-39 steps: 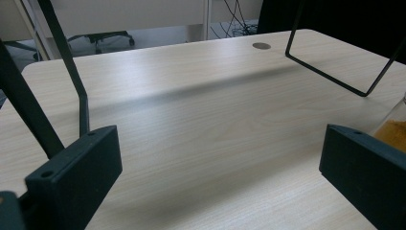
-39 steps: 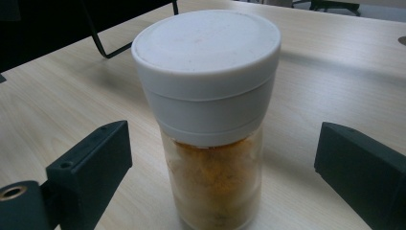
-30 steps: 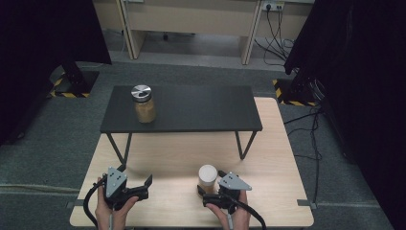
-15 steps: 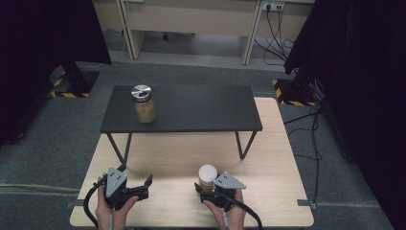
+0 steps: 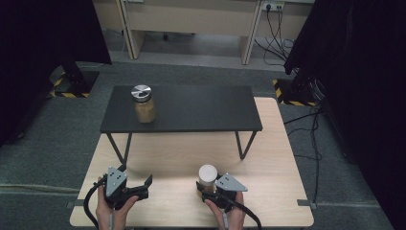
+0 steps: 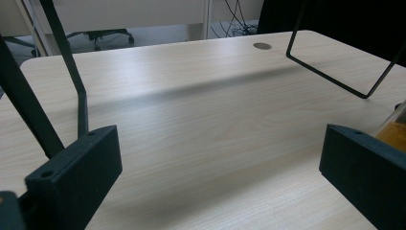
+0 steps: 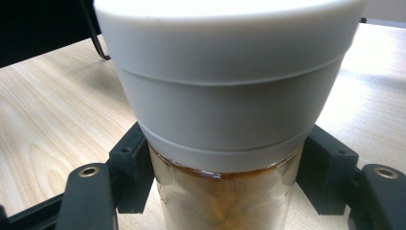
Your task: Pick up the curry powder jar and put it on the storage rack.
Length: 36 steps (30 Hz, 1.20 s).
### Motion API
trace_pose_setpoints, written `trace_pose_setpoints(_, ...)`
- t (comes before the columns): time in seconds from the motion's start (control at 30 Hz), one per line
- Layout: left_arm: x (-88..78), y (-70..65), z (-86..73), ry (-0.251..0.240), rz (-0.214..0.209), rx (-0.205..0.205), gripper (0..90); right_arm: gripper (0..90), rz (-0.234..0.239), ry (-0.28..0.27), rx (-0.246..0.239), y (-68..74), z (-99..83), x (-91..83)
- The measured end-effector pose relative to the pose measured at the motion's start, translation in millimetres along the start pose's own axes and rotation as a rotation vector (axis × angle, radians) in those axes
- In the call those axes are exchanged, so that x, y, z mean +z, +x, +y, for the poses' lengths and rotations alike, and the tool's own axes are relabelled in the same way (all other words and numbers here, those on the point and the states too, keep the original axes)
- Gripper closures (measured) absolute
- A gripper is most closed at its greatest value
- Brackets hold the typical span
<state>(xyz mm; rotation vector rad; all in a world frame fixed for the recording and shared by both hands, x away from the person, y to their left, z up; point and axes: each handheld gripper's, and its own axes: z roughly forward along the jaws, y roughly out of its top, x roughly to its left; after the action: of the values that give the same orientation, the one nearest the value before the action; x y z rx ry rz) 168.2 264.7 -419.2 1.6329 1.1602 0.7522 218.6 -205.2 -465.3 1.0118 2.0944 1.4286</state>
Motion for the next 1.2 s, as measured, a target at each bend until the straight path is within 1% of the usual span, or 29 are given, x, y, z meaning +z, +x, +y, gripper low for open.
trace_pose_setpoints(0.63,0.7,1.0,0.2,0.008,-0.001,-0.003,0.0,31.9,-0.002,0.016,-0.004,0.3,4.7,-0.6)
trace_pose_setpoints(0.73,1.4,0.9,-0.2,0.010,-0.001,-0.003,0.0,32.0,0.002,0.022,0.010,-0.7,6.2,-1.4)
trace_pose_setpoints(0.87,2.3,0.8,-0.7,0.013,-0.001,-0.002,0.0,32.0,0.002,0.039,0.052,-2.4,10.7,-4.1)
trace_pose_setpoints(0.9,2.5,0.7,-0.7,0.014,-0.001,-0.001,0.0,32.0,-0.002,0.039,0.054,-2.2,10.9,-4.8)
trace_pose_setpoints(1.03,3.3,0.4,-1.0,0.016,0.001,-0.003,0.0,32.1,-0.010,0.032,0.043,-2.6,13.7,-8.3)
trace_pose_setpoints(1.2,3.7,0.3,-1.0,0.016,-0.002,-0.004,0.0,32.2,-0.011,0.017,0.019,-0.1,25.2,-16.5)
